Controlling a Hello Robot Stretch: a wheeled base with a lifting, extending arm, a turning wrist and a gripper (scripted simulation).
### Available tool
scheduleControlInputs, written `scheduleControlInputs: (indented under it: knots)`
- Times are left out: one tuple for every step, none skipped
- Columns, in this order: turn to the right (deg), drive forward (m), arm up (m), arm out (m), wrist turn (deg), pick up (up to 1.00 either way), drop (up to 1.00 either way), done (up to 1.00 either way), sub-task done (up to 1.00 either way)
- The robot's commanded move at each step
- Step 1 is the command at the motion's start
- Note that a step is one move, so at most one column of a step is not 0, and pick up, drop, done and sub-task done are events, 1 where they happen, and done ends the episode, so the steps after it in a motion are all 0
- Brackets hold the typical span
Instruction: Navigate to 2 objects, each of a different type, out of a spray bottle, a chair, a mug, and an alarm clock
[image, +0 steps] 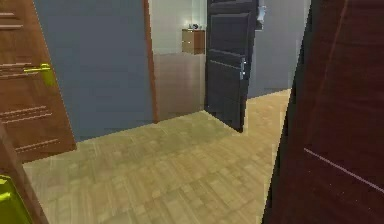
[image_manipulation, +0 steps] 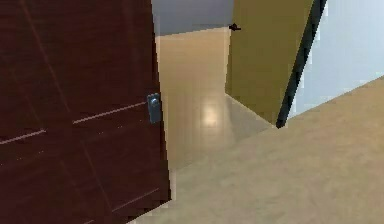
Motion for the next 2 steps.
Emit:
scheduleControlInputs:
  knots:
    - [-3.0,0.00,0.00,0.00,0.0,0.00,0.00,0.00,0.00]
    - [0.0,0.45,0.00,0.00,0.0,0.00,0.00,0.00,0.00]
